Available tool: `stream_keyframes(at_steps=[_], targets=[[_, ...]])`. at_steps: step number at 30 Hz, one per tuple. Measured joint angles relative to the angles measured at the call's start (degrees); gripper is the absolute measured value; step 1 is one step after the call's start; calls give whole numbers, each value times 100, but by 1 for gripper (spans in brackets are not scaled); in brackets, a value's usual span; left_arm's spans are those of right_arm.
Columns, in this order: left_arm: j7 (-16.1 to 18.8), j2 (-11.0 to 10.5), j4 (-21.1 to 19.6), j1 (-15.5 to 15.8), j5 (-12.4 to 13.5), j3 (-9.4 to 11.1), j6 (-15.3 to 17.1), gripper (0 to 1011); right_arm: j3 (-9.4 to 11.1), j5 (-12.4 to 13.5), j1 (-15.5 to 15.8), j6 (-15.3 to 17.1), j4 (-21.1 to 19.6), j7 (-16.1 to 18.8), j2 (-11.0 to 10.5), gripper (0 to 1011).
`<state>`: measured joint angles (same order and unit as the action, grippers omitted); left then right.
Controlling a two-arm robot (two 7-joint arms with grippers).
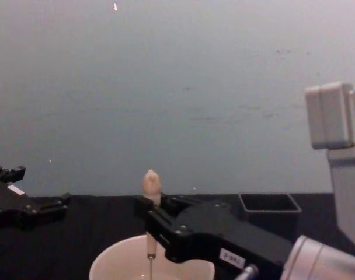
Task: Pick up the stirring spoon with one hand, stir inside the cup, then place it back in its original position.
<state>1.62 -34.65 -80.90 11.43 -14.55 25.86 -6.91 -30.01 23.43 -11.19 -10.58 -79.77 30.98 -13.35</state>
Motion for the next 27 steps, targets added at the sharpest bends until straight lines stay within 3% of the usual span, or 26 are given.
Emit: stream_keyframes(at_steps=[15,27], targets=[[0,0,0,0,0,0,0,1001,-7,-228,-401,-155,587,-248,383,186],[0,0,0,0,0,0,0,1001,143,-284,-423,-178,677,-314,380,186]])
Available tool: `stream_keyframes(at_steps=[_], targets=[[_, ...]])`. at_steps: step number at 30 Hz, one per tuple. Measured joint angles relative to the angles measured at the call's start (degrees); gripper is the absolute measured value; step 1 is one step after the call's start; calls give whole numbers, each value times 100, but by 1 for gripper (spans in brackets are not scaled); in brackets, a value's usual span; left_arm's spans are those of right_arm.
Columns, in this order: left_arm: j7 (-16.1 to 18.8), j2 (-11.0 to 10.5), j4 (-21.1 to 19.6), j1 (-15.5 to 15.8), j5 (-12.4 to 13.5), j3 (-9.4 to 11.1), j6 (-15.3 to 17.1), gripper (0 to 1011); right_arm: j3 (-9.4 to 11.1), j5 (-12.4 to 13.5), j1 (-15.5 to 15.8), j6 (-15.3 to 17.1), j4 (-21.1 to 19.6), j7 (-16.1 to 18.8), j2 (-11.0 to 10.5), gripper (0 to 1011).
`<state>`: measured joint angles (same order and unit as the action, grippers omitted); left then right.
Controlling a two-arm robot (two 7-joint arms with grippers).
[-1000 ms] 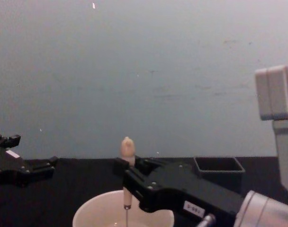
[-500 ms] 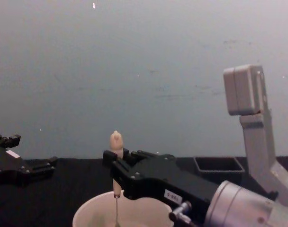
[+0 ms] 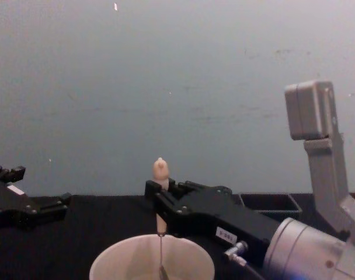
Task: Pick up the stirring spoon with one hand, stir inside the cup, then place it back in its original position.
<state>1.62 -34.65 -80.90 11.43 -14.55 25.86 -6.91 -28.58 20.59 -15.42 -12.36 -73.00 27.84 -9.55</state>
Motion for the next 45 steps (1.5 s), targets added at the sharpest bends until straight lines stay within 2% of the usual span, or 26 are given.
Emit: stream_keyframes(at_steps=[6,16,26,35,45], targets=[[0,0,0,0,0,0,0,1001,62,13,76,6,-117,17,-59,186],[0,0,0,0,0,0,0,1001,123,189,306,80,-507,171,-264,186],[0,0,0,0,0,0,0,1001,-17,213,533,92,-792,339,-487,186],[0,0,0,0,0,0,0,1001,-151,206,529,111,-826,337,-426,186],[0,0,0,0,0,0,0,1001,-246,62,244,26,-458,189,-122,186]])
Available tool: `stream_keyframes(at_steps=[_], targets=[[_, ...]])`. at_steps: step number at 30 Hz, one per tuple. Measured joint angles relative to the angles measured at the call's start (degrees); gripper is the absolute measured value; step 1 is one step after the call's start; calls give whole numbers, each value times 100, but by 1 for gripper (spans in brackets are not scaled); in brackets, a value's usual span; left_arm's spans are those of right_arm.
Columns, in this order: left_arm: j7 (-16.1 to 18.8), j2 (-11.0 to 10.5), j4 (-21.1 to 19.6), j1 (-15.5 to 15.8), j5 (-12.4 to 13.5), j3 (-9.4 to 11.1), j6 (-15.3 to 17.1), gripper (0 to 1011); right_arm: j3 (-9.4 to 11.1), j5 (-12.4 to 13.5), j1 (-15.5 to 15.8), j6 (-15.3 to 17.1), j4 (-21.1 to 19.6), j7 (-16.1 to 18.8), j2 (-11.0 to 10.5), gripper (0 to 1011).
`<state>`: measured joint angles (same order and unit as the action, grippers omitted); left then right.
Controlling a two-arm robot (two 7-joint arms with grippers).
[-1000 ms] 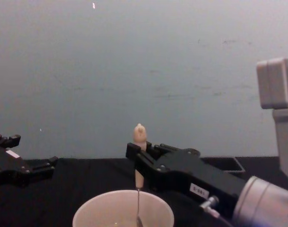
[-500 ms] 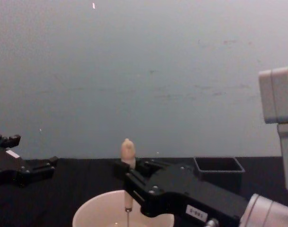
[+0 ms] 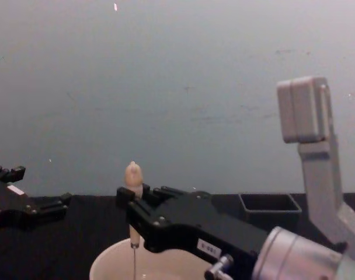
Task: Pick up the stirring spoon with one hand, stir inside the cup, then place it back in its original position.
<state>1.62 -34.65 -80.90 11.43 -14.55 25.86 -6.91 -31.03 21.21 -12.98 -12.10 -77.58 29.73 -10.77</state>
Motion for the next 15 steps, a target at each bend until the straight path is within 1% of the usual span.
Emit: stream_keyframes(at_steps=[3,6,10,15], targets=[[0,0,0,0,0,0,0,1001,10,-28,-73,-28,95,-43,61,186],[0,0,0,0,0,0,0,1001,52,-89,-199,-79,282,-124,160,186],[0,0,0,0,0,0,0,1001,114,-132,-274,-112,418,-178,205,186],[0,0,0,0,0,0,0,1001,206,-143,-298,-112,470,-216,203,186]])
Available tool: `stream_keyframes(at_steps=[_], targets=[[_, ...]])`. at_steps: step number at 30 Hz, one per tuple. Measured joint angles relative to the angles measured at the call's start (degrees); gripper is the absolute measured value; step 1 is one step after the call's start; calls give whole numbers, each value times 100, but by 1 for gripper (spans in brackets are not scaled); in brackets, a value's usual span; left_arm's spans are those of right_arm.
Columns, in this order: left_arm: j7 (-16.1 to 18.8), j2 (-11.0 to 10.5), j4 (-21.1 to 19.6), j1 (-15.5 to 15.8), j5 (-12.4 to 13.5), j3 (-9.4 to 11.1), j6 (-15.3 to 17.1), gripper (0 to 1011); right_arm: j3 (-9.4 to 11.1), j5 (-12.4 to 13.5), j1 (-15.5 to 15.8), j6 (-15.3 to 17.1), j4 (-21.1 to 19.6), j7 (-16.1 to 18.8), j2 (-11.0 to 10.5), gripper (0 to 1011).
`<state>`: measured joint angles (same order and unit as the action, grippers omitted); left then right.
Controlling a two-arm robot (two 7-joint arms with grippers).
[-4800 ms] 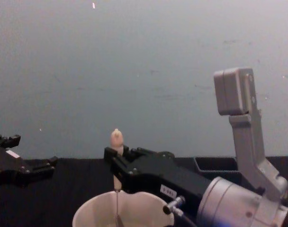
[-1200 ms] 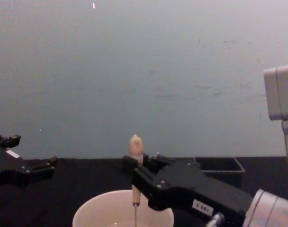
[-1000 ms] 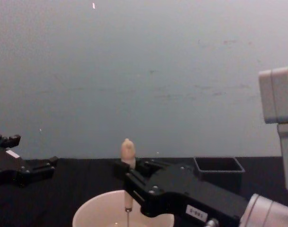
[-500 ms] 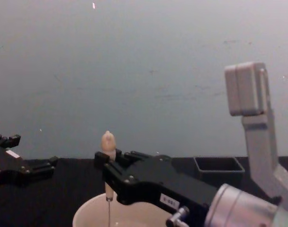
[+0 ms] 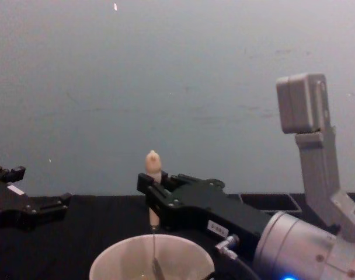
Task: Pick up the stirring spoon with one hand, stir inside the cup, then place it back in its original position.
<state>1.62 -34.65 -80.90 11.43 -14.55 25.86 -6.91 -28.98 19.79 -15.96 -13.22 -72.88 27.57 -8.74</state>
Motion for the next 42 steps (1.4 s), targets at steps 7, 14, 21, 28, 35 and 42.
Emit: stream_keyframes(at_steps=[7,14,21,28,35,42], targets=[[0,0,0,0,0,0,0,1001,82,24,104,64,-95,37,-106,186],[0,0,0,0,0,0,0,1001,110,38,183,83,-202,56,-168,186],[0,0,0,0,0,0,0,1001,172,118,231,116,-386,49,-179,186],[0,0,0,0,0,0,0,1001,323,253,322,212,-839,-75,-244,186],[0,0,0,0,0,0,0,1001,549,433,446,385,-1398,-289,-334,186],[0,0,0,0,0,0,0,1001,757,509,589,479,-1846,-519,-445,186]])
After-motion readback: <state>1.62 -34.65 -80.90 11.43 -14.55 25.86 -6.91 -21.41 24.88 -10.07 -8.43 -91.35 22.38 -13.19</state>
